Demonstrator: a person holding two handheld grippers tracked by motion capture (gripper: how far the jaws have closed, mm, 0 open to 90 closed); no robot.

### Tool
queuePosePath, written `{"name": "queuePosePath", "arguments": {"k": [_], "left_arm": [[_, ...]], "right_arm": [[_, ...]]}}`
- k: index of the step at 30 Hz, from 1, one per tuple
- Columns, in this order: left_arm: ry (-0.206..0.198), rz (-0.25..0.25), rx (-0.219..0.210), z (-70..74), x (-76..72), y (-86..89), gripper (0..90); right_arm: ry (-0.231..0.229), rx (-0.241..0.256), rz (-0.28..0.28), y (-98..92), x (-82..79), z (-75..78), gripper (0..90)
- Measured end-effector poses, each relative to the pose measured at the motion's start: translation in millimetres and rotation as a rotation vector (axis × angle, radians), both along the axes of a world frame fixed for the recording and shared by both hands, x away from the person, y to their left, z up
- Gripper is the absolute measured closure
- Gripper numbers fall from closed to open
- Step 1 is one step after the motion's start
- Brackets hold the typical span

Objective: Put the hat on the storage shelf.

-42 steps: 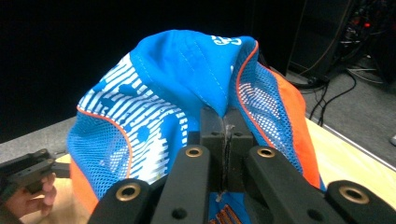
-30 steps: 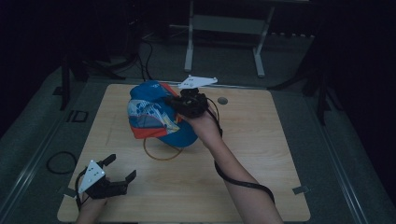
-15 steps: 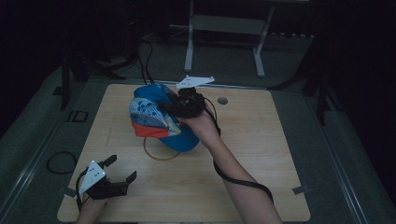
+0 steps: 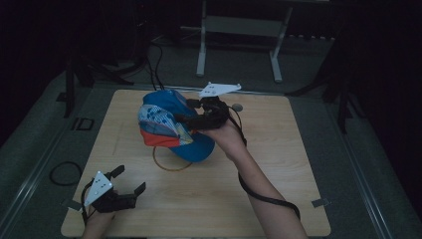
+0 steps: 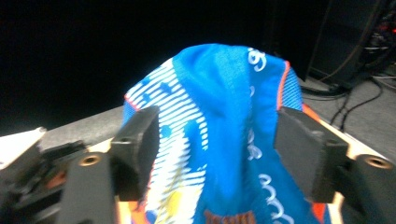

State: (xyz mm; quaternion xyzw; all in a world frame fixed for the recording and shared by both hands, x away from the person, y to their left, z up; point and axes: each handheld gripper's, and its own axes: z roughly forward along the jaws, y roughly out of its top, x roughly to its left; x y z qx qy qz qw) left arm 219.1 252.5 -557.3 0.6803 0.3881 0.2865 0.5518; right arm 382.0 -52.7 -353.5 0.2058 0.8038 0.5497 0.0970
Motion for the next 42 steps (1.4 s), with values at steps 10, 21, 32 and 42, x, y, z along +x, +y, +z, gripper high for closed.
{"name": "queuePosePath", "arguments": {"k": [10,21,32,42], "left_arm": [[0.004,-0.002,0.009,-1.3,-0.1,-1.3,3.0],[0.006,-0.009,0.011,-2.7,-0.9,-2.9,2.9],[0.004,-0.012,0.011,-2.1,-1.2,-2.3,2.9],[0.007,-0.010,0.008,-2.8,-0.5,-2.5,3.0]], "right_arm": [[-0.004,-0.001,0.018,-15.9,-10.6,-16.4,17.2],[-0.011,-0.004,0.007,-45.4,-19.4,-35.0,14.0],[-0.020,-0.022,-0.028,-75.8,-33.4,-59.8,14.1],[-0.025,-0.040,-0.047,-107.1,-46.0,-82.9,14.2]]}}
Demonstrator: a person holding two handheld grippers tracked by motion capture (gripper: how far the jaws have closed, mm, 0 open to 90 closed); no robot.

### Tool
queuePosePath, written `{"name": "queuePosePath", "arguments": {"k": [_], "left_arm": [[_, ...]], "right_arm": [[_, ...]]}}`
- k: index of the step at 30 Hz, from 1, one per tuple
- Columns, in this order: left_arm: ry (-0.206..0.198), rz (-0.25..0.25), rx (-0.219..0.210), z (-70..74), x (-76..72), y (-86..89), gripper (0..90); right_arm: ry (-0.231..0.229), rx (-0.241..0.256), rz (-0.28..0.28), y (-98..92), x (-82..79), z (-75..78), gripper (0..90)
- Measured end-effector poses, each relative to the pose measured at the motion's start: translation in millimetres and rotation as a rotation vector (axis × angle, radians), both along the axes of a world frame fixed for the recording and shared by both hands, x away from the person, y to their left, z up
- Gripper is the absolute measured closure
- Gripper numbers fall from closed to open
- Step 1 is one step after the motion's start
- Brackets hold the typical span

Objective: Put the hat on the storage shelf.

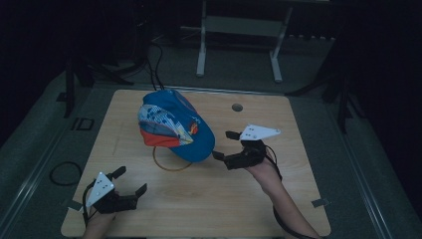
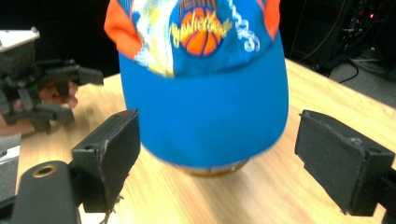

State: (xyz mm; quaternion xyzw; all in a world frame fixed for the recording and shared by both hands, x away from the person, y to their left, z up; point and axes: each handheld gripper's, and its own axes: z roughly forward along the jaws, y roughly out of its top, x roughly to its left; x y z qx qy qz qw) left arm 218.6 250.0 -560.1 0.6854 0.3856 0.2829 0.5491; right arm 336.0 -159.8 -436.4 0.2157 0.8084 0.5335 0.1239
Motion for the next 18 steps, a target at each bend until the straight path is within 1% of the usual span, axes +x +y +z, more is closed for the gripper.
{"name": "queuePosePath", "arguments": {"k": [4,6,7,9,11,12,13,15,16,17,18], "left_arm": [[0.002,0.002,0.000,-0.3,0.4,0.2,2.9],[0.005,0.003,0.003,-0.6,0.7,0.3,3.0],[0.005,0.004,0.004,-0.6,0.6,0.3,3.0],[0.003,0.006,0.003,-0.4,0.4,0.6,2.9],[0.003,0.006,-0.002,-0.5,0.6,1.0,3.0],[0.004,0.009,-0.001,-0.6,0.8,1.2,3.0],[0.004,0.011,-0.002,-0.7,0.8,1.2,3.0],[0.004,0.011,-0.002,-0.6,0.8,1.5,3.0],[0.004,0.011,-0.002,-0.6,0.8,1.5,3.0],[0.003,0.009,-0.003,-0.6,0.7,1.5,3.0],[0.004,0.010,-0.001,-0.6,0.6,1.5,3.0]], "right_arm": [[0.010,-0.012,0.005,-8.7,-3.3,-11.3,14.2],[0.001,-0.009,0.003,-12.3,-5.2,-17.1,14.2],[0.005,-0.013,0.006,-13.9,-6.2,-19.7,14.2],[-0.007,-0.011,-0.003,-17.9,-8.8,-25.3,14.2],[-0.007,-0.019,0.009,-20.9,-10.1,-30.3,14.2],[-0.006,-0.027,0.007,-22.7,-11.6,-33.9,14.2],[-0.012,-0.033,0.009,-24.1,-12.5,-36.8,14.2],[-0.009,-0.041,0.012,-26.3,-14.4,-42.1,14.2],[-0.009,-0.041,0.012,-26.3,-14.4,-42.1,14.2],[-0.006,-0.046,0.012,-27.9,-15.4,-46.5,14.2],[0.006,-0.052,0.019,-29.8,-17.1,-52.9,14.2]]}}
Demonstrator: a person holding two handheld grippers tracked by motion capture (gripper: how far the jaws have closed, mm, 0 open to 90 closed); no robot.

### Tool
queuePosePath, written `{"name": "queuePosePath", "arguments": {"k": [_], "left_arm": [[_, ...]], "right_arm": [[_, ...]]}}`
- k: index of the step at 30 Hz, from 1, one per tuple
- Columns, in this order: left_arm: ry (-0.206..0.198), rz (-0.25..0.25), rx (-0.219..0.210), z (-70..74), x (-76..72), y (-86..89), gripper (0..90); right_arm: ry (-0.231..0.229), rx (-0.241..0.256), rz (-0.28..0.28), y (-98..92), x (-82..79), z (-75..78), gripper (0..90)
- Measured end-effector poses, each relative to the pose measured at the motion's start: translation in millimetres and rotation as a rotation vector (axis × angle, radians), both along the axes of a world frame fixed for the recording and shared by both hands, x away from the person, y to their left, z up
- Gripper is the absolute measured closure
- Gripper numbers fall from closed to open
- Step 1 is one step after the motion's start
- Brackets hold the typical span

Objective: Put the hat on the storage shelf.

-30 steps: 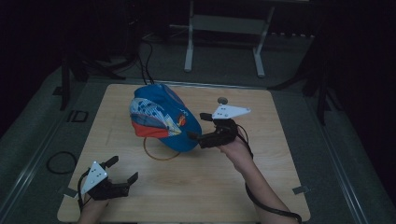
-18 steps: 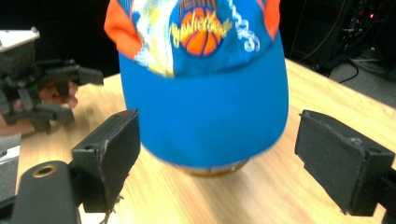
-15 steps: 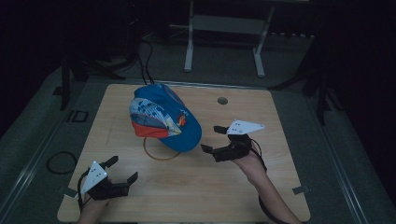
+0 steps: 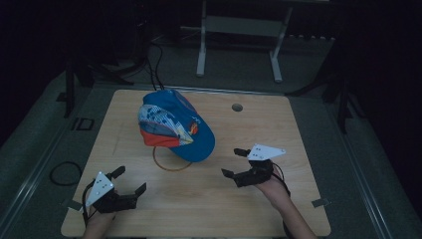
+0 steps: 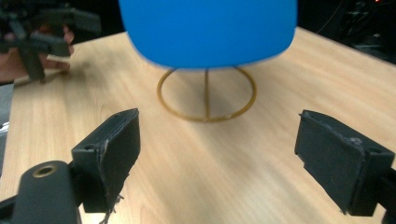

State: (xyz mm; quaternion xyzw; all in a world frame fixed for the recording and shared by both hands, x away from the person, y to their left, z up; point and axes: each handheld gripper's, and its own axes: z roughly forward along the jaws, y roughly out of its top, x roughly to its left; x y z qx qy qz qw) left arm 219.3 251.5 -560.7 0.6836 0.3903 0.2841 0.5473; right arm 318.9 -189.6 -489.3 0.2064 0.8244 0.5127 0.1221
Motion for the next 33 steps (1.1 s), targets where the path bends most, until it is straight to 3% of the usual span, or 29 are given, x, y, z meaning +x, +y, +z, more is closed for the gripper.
{"name": "queuePosePath", "arguments": {"k": [8,21,26,33], "left_arm": [[0.001,0.002,-0.005,-0.4,0.2,-0.1,2.9],[0.004,0.001,-0.001,-1.0,0.8,-0.3,3.0],[0.004,0.003,0.002,-0.9,0.8,-0.1,3.0],[0.003,0.004,0.007,-1.7,0.4,-0.1,3.0]], "right_arm": [[0.059,-0.043,-0.006,-8.2,-3.0,-29.6,14.2],[0.084,-0.042,-0.034,-29.3,-7.1,-56.7,14.4],[0.077,-0.055,-0.038,-38.4,-7.6,-63.7,14.4],[0.023,-0.090,-0.026,-51.4,-9.6,-64.4,14.4]]}}
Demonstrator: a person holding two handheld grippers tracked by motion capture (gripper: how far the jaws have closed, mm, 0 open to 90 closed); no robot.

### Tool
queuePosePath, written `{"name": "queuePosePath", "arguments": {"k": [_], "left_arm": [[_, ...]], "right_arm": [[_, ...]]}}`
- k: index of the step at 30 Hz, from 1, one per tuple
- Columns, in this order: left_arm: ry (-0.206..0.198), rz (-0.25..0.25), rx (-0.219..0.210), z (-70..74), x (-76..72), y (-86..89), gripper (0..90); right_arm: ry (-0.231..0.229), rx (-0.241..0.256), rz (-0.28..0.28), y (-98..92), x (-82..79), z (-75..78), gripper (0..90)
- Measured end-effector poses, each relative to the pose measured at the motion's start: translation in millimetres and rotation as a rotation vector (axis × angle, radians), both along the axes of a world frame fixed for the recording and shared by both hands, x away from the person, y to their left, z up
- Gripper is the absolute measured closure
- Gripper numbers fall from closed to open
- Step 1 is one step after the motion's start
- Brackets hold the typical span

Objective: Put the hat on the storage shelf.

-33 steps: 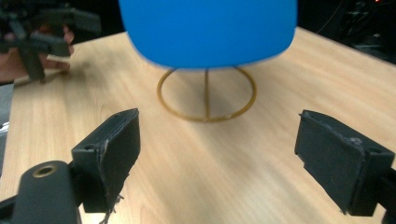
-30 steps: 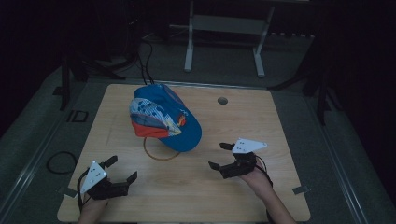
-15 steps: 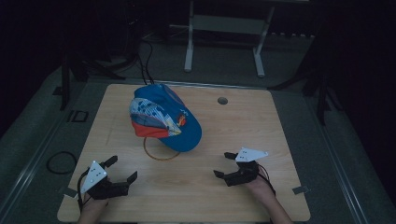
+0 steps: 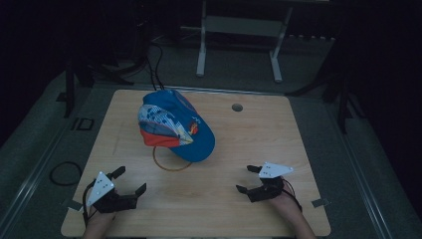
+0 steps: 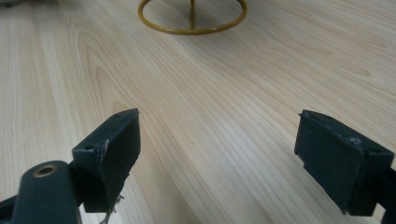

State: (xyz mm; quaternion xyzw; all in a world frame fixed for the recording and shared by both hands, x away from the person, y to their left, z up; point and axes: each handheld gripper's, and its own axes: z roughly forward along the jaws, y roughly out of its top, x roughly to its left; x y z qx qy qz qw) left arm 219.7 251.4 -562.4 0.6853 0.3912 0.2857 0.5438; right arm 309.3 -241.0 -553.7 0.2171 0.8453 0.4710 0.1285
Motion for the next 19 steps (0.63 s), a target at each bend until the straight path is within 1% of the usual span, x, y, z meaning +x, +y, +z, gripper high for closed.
{"name": "queuePosePath", "arguments": {"k": [3,5,8,13,14,15,16,19], "left_arm": [[-0.003,0.009,0.006,-0.5,-0.3,0.2,2.9],[0.000,0.011,0.018,-1.2,-0.4,0.1,2.9],[0.001,0.011,0.023,-1.4,-0.3,0.0,2.9],[0.004,0.012,0.013,-2.1,0.3,1.8,3.0],[0.004,0.013,0.012,-2.1,0.3,1.9,2.9],[0.005,0.013,0.012,-2.1,0.3,1.9,2.9],[0.005,0.013,0.014,-2.1,0.3,1.8,3.0],[0.006,0.013,0.015,-2.2,0.2,1.4,3.0]], "right_arm": [[-0.003,0.009,-0.004,-7.5,0.7,-1.1,14.4],[-0.003,0.019,-0.021,-11.4,2.6,-1.9,14.4],[0.000,0.014,-0.029,-12.3,4.0,-3.4,14.4],[0.012,0.005,-0.034,-14.9,6.9,-5.8,14.4],[0.013,0.019,-0.041,-17.3,8.0,-5.8,14.4],[0.013,0.019,-0.041,-17.3,8.0,-5.8,14.4],[0.017,0.037,-0.048,-19.4,8.7,-5.4,14.4],[0.017,0.043,-0.054,-20.1,9.1,-5.5,14.4]]}}
